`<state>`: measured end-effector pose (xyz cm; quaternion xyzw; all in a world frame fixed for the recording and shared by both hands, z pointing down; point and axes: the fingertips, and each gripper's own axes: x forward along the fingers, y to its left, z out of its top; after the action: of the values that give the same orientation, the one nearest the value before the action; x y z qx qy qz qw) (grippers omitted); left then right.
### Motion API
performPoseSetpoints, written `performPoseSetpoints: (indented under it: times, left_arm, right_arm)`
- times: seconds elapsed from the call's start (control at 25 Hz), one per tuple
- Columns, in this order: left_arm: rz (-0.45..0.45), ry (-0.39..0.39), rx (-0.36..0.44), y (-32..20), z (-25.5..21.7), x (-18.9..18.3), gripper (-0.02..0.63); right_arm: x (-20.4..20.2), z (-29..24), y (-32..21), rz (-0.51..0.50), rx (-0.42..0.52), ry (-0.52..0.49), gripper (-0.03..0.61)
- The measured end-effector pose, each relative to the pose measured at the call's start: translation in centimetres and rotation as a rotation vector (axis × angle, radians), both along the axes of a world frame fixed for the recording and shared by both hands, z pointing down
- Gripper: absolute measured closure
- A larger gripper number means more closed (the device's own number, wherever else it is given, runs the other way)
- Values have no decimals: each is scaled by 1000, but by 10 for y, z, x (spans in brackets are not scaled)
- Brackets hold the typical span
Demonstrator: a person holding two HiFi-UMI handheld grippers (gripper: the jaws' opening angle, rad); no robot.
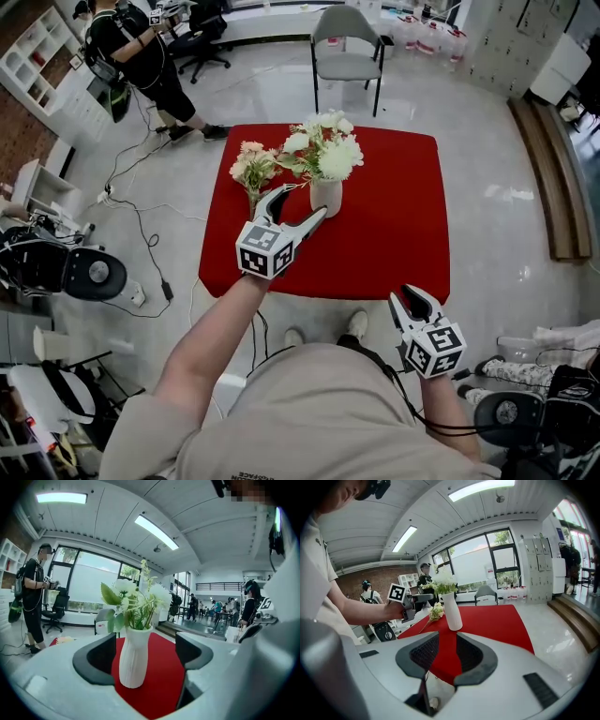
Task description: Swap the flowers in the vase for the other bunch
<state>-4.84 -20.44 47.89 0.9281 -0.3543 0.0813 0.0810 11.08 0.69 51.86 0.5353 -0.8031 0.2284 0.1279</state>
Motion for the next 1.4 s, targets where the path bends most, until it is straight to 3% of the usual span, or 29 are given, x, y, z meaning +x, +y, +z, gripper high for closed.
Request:
performPoseSetpoints:
  times: [0.32,0.56,0.68,0.92,1.04,1.4]
  left_arm:
    - [41,34,-107,61,21,-38,232]
    - [184,39,-206,135,31,-60,245]
    - [228,39,-249,170,32,-74,329]
    - [316,46,-320,234,15,-90,595]
    - [359,27,-321,255,12,-93,607]
    - [331,-51,-236,262,5,-116,607]
  right_arm:
    - [-35,7,14,-23,-13,7,459]
    - [-67,13,21,-21,-14,-3,467]
    - [-86,18,27,-25,-15,-10,477]
    - [-127,17,37,-76,2,0,534]
    - [-148,13,41,-113,8,13,548]
    - [-182,-3,43,-181,34,33,558]
